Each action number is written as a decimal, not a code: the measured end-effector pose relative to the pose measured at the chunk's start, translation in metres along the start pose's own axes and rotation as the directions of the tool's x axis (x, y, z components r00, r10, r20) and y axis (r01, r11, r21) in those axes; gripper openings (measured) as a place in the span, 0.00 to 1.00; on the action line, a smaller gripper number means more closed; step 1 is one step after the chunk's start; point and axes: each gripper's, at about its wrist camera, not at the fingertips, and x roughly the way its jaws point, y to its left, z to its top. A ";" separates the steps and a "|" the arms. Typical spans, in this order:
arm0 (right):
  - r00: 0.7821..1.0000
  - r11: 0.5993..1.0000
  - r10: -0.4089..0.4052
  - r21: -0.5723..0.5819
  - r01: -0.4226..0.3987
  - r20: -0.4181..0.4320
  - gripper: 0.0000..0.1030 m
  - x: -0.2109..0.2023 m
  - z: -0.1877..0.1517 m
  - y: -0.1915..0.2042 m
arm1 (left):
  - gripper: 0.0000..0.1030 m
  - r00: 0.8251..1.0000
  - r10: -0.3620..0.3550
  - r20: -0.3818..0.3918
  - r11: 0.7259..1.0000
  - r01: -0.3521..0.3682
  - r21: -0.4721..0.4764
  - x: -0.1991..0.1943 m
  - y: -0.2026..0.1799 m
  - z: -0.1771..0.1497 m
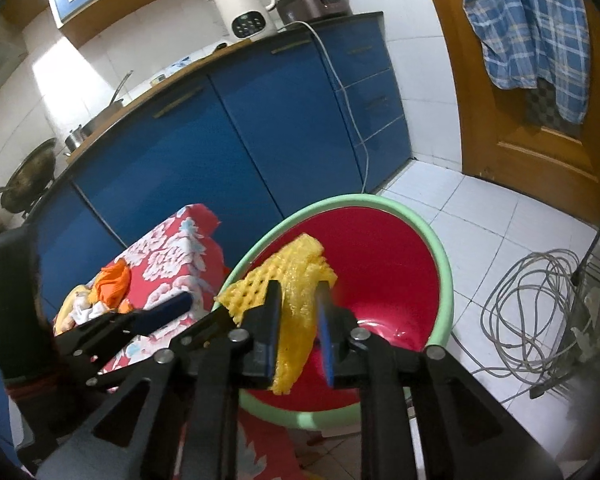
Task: Collect trash
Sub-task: 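Carry the blue cloth and yellow foam net over the red bucket and release both, then return both tools to the table and grasp the teal MeteoSpasmyl box with the left tool, then grasp the steel wool scrubber with the right tool, then carry the box and steel wool over the red bucket and release both, then move both open tools back over the table toward the remaining items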
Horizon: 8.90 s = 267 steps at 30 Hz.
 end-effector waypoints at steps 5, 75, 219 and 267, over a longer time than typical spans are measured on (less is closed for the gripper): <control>1.000 1.000 -0.019 0.024 0.019 -0.002 0.31 0.001 0.000 -0.010 | 0.52 1.000 0.006 -0.004 1.000 -0.006 -0.011 0.000 0.004 0.001; 0.981 0.968 0.157 -0.178 -0.175 -0.114 0.65 -0.023 -0.054 0.155 | 0.61 0.918 0.370 -0.142 0.812 -0.394 -0.431 -0.115 0.227 -0.104; 0.992 0.994 -0.105 -0.045 0.102 -0.074 0.33 -0.003 -0.020 -0.004 | 0.49 0.991 0.094 0.090 0.985 -0.080 -0.152 -0.064 0.052 -0.025; 0.998 0.997 -0.010 -0.073 0.005 -0.058 0.41 -0.033 -0.031 0.036 | 0.58 0.993 0.113 0.032 0.956 -0.099 -0.275 -0.083 0.089 -0.046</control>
